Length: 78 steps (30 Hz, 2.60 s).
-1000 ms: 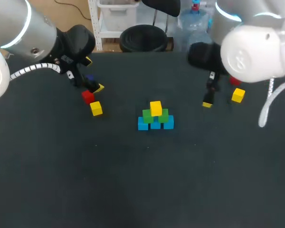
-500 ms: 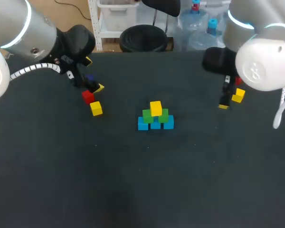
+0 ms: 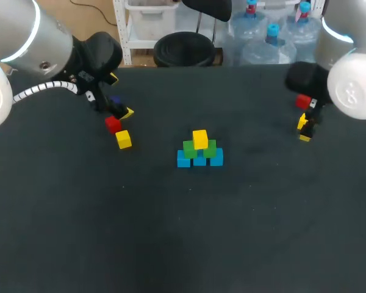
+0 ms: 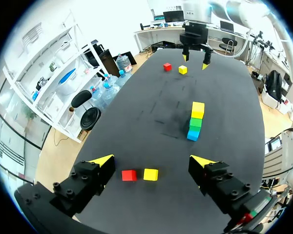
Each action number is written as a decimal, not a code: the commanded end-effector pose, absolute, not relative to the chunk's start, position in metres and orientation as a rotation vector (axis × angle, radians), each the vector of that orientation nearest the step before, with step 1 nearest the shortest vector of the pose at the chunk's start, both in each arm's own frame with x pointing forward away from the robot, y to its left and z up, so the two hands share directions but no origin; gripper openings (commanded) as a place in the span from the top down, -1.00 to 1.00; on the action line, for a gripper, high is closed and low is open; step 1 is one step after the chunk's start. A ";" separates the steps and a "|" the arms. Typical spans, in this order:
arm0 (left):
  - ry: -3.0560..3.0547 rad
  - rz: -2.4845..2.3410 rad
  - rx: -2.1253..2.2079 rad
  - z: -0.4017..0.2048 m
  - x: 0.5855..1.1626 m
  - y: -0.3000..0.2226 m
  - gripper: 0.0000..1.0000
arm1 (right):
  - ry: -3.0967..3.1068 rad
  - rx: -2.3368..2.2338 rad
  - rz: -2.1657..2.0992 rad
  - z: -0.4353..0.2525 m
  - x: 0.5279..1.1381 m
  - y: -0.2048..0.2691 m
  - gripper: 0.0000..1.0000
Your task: Place the blue cubes, place green cubes on the blue cubes, place the yellow cubes on the green cubes, then place the red cubes on the yellow cubes, and place purple cube on the red cubes.
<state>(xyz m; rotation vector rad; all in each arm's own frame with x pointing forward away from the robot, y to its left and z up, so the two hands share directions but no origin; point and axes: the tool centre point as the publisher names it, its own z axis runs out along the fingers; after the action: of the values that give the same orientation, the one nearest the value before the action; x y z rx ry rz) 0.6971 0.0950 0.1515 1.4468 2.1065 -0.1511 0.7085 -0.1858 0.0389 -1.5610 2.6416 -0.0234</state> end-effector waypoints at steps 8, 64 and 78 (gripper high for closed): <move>2.103 -0.157 1.451 0.151 0.699 0.096 -1.00 | 2.632 -1.537 -0.023 0.024 0.730 -0.197 -1.00; 2.103 -0.157 1.451 0.151 0.699 0.096 -1.00 | 2.493 -1.743 0.023 0.044 0.741 -0.140 1.00; 2.103 -0.157 1.451 0.151 0.699 0.096 -1.00 | 2.317 -1.927 -0.005 0.073 0.726 -0.085 1.00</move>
<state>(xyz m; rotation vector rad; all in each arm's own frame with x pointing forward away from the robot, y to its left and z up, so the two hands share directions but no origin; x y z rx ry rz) 0.6972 0.0950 0.1515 1.4467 2.1065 -0.1511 0.7317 -0.0897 0.0690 -1.9287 2.3208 0.0097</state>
